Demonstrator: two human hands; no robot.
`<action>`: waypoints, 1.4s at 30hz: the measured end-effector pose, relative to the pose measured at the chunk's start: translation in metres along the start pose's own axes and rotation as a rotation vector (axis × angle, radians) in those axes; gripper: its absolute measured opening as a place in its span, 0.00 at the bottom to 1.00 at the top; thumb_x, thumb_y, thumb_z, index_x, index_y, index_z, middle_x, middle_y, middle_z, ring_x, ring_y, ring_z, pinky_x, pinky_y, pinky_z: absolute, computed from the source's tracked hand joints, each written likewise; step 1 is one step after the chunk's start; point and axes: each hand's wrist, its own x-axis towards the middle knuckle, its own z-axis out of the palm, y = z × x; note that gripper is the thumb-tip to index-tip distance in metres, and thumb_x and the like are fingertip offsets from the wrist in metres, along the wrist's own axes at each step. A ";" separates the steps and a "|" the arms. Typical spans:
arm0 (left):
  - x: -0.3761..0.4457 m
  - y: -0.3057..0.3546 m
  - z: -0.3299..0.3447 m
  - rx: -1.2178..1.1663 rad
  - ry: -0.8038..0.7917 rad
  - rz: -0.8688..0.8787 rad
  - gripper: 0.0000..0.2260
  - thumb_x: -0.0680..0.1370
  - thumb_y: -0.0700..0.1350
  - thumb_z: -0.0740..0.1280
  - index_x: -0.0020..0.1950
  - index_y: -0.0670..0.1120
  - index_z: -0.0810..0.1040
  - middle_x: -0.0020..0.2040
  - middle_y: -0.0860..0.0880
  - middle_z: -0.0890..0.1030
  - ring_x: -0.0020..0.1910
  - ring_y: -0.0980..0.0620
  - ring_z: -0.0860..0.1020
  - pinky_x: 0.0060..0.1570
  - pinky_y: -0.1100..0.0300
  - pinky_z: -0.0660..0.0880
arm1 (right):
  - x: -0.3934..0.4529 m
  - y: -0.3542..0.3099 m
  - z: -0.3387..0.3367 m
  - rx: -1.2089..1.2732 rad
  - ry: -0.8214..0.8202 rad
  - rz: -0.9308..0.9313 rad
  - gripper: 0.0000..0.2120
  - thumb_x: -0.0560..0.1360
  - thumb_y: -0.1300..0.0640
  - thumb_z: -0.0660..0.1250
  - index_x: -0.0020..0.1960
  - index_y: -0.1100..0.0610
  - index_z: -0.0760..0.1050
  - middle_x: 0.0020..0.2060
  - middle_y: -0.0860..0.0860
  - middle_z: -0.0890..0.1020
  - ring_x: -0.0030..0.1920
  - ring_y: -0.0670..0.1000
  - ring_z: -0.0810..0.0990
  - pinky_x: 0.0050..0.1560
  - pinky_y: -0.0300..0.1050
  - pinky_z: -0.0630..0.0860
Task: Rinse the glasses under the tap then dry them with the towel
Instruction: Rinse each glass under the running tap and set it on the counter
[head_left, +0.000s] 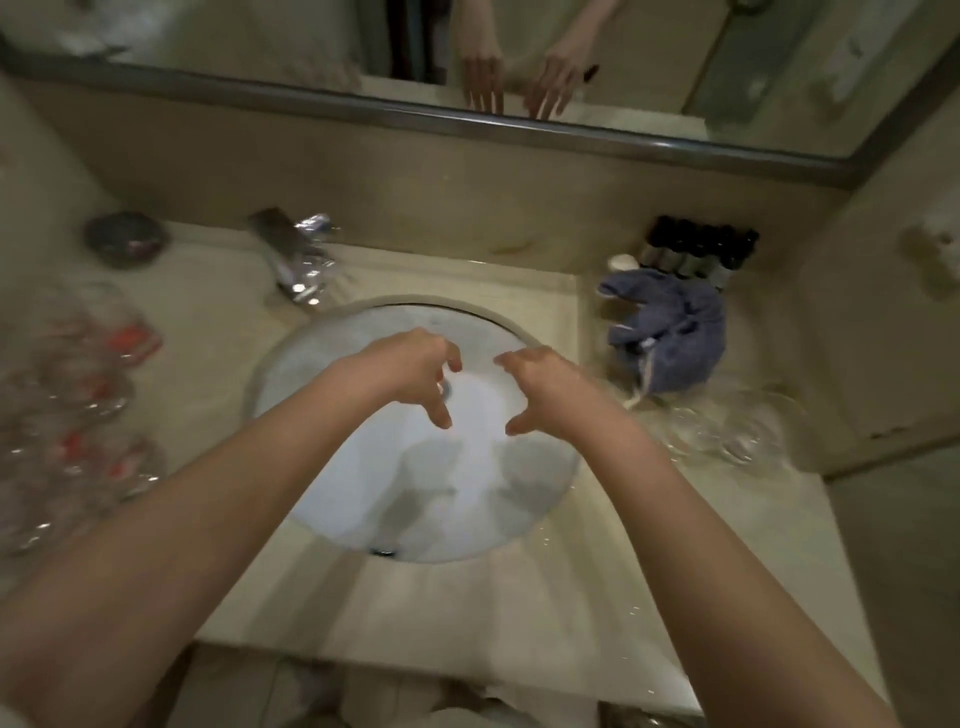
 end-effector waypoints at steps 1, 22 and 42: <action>-0.013 -0.026 -0.003 -0.008 0.019 -0.027 0.33 0.64 0.52 0.81 0.66 0.51 0.74 0.58 0.52 0.79 0.52 0.50 0.78 0.50 0.55 0.77 | 0.010 -0.023 0.002 0.010 0.001 -0.024 0.34 0.69 0.54 0.76 0.71 0.58 0.66 0.63 0.55 0.75 0.64 0.56 0.70 0.60 0.53 0.72; -0.153 -0.293 0.013 -0.129 0.035 -0.155 0.35 0.66 0.53 0.79 0.70 0.51 0.71 0.65 0.51 0.75 0.62 0.49 0.74 0.51 0.59 0.71 | 0.107 -0.315 0.048 0.085 -0.141 -0.221 0.38 0.71 0.54 0.75 0.75 0.56 0.61 0.68 0.55 0.72 0.66 0.56 0.70 0.61 0.52 0.72; -0.161 -0.294 0.041 0.023 0.223 -0.216 0.40 0.61 0.62 0.77 0.67 0.45 0.70 0.56 0.47 0.78 0.61 0.46 0.71 0.50 0.54 0.74 | 0.124 -0.325 0.066 0.242 -0.125 -0.263 0.26 0.74 0.52 0.72 0.68 0.59 0.68 0.59 0.57 0.77 0.59 0.57 0.76 0.56 0.53 0.74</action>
